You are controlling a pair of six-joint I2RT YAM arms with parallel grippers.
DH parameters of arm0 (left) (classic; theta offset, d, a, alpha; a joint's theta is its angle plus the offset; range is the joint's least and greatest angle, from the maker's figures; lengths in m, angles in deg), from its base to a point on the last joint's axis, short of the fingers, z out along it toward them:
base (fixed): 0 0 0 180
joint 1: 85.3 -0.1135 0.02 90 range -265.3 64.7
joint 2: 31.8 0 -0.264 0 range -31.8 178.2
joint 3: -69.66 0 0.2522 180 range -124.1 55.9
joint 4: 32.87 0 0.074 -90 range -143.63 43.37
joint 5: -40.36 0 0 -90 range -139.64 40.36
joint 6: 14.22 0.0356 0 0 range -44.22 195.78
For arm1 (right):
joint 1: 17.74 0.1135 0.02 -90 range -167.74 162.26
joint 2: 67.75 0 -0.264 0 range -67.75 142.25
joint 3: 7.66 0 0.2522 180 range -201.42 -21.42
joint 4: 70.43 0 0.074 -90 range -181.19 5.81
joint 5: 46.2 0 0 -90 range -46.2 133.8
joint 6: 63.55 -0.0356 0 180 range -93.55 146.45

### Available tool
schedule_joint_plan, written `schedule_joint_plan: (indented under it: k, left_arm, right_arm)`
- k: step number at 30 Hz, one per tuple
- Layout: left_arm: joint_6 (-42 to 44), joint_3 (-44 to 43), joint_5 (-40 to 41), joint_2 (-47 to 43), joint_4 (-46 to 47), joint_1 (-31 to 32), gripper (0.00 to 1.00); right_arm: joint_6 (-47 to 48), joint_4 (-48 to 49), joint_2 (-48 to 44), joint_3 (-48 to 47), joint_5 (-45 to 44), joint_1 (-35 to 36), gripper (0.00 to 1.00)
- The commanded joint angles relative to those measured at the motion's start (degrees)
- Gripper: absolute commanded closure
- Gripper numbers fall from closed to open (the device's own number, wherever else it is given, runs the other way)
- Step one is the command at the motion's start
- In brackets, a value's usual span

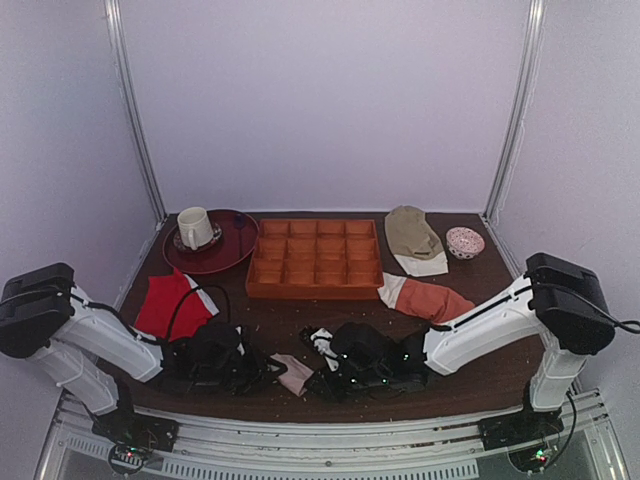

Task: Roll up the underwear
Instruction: Roll the underwear at the center of the board.

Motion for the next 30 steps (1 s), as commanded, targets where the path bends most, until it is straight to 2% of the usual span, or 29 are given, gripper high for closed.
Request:
schedule_joint_plan:
  k: [1,3,8,14,30]
  left_arm:
    - [-0.15,-1.10,-0.79,0.76,0.19,0.10,1.00]
    - [-0.29,-1.06,-0.80,0.94,0.39,0.10,1.00]
    - [-0.50,-1.14,-1.11,1.16,0.77,0.10,1.00]
    - [-0.82,-0.96,-1.22,1.25,1.05,0.10,1.00]
    - [-1.53,-0.51,-1.24,0.81,1.14,0.14,1.00]
  right_arm:
    - [7.25,-8.07,-2.08,-4.61,-13.97,3.82,0.68]
    - [7.93,-6.08,-2.30,-4.71,-16.20,4.73,0.66]
    - [10.07,-7.98,-0.47,-8.08,-19.39,6.28,0.65]
    - [10.75,-8.81,1.30,-10.49,-19.29,6.86,0.61]
    - [12.62,-10.17,10.21,-15.92,-22.32,9.83,0.61]
